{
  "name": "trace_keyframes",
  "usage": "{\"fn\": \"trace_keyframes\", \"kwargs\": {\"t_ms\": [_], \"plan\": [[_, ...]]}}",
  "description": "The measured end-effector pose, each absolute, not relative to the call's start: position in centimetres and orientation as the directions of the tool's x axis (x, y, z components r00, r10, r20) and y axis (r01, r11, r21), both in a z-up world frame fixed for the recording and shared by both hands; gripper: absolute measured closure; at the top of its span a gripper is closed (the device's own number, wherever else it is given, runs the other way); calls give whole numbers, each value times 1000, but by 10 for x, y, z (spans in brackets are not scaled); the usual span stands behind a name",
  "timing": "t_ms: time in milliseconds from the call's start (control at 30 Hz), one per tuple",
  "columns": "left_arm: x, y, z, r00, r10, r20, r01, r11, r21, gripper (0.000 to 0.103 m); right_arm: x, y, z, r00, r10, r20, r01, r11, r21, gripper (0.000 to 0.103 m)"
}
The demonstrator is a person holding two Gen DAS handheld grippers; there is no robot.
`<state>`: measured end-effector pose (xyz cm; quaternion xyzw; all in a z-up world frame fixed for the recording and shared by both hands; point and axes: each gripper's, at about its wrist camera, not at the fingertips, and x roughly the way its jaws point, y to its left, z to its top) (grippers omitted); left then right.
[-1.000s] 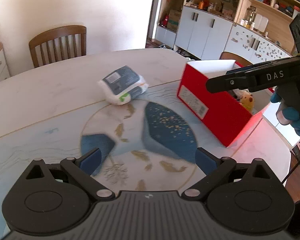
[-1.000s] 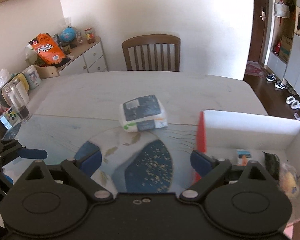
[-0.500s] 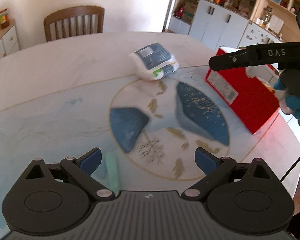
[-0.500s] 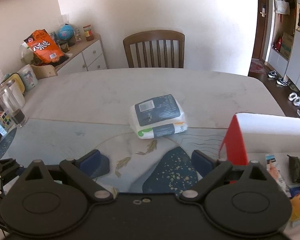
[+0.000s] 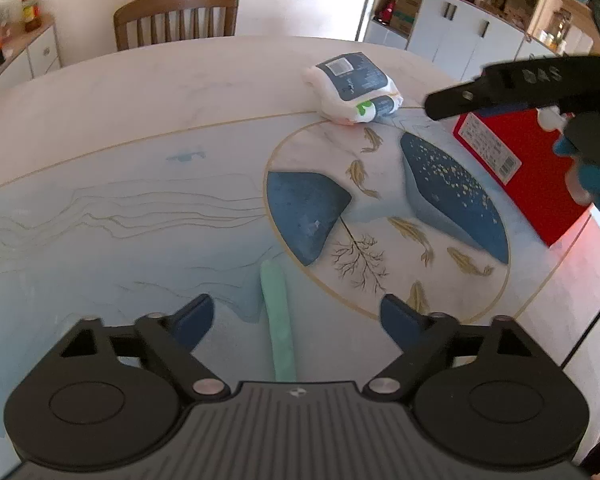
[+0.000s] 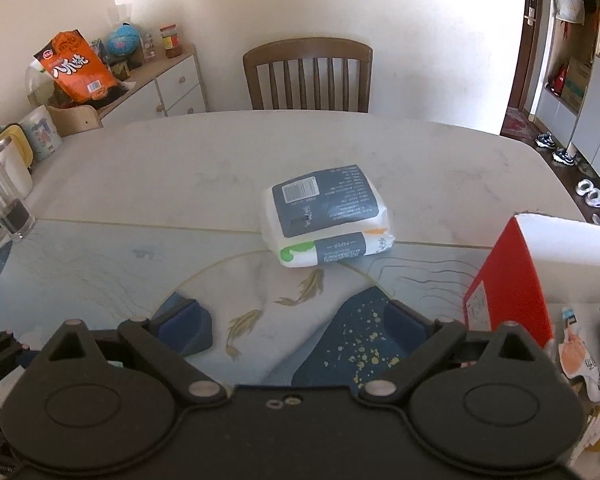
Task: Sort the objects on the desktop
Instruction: 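Grasp the green stick with left tool while right tool grasps the wet-wipes pack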
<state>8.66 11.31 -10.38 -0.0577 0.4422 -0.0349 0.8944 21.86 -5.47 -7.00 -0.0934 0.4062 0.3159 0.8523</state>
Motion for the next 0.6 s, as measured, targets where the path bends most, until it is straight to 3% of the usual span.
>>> {"fn": "trace_keyframes", "kwargs": {"t_ms": [133,267,400,567,600], "plan": [[87,110,-107,599,-93,-795,-1,993,-117,45,222,-51,-75,462,461,-758,-609,786,106,5],[85,107,-108,607,-69,-792,-9,996,-93,50,224,-47,-78,452,466,-761,-614,781,114,5],[86,104,-108,616,-62,-786,-10,996,-87,66,230,-44,-80,456,462,-761,-617,780,104,5],[83,104,-109,625,-47,-779,-48,994,-98,93,238,-42,-86,463,449,-764,-611,786,93,5],[83,104,-110,628,-46,-777,-43,995,-94,93,240,-40,-88,463,446,-766,-611,787,89,5]]}}
